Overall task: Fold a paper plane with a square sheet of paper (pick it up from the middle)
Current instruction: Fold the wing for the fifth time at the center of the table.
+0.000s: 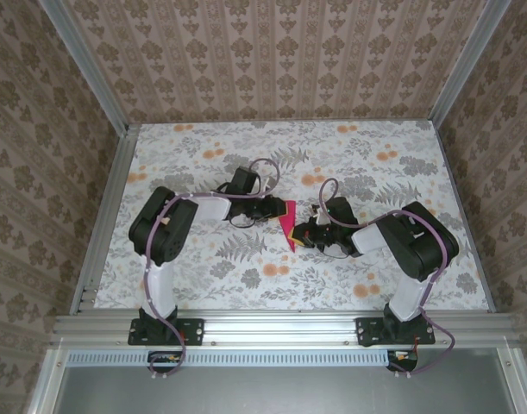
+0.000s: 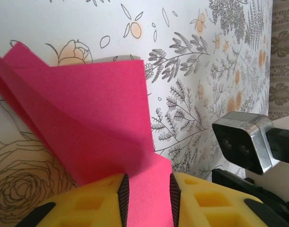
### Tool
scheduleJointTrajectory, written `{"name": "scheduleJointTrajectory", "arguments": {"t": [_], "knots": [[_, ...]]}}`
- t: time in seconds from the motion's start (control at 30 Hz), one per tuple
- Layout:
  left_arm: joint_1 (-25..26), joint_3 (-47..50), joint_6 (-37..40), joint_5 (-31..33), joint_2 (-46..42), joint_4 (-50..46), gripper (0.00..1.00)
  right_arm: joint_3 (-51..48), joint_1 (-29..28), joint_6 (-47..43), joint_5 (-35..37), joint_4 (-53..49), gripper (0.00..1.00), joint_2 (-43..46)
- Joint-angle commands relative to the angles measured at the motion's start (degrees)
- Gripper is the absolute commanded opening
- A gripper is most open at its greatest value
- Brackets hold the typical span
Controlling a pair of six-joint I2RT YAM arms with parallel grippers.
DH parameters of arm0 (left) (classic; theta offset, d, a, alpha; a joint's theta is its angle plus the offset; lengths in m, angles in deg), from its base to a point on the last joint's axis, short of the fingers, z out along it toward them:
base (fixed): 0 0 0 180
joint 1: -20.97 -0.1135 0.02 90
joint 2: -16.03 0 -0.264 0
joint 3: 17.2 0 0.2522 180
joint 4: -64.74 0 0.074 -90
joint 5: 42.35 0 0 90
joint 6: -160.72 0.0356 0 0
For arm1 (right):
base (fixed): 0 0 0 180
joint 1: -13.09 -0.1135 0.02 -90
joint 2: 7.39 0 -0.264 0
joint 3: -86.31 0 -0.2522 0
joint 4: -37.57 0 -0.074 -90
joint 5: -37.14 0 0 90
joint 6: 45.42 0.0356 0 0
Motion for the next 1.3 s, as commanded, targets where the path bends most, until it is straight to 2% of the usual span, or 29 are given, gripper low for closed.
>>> {"name": "scheduleJointTrajectory", "arguments": {"t": [0.0,0.3,0.47,0.63,0.93,1.27], "knots": [[0.37,-1.74,1.75,-0.33,1.29,-1.7,0.31,-0.86,0.54,1.2,-1.02,1.01,0.0,-1.05],[0.46,-3.64,2.37,0.47,3.02,-5.62,0.31,-0.84,0.64,0.97,-0.82,0.85,0.01,-1.41],[0.55,-3.82,2.43,0.32,2.99,-6.26,0.31,1.29,0.8,-1.46,-0.31,-2.74,0.14,-0.79],[0.57,-3.79,2.39,0.32,2.79,-6.54,0.31,4.85,0.88,-7.01,2.29,-11.54,0.2,0.34],[0.63,-3.84,1.35,-0.35,2.52,-5.95,0.31,10.95,0.88,-13.23,6.34,-21.9,0.24,-0.73],[0.72,-4.15,0.69,-0.46,1.89,-5.91,0.31,12.98,-0.64,-14.35,6.0,-23.09,0.26,-2.27]]}}
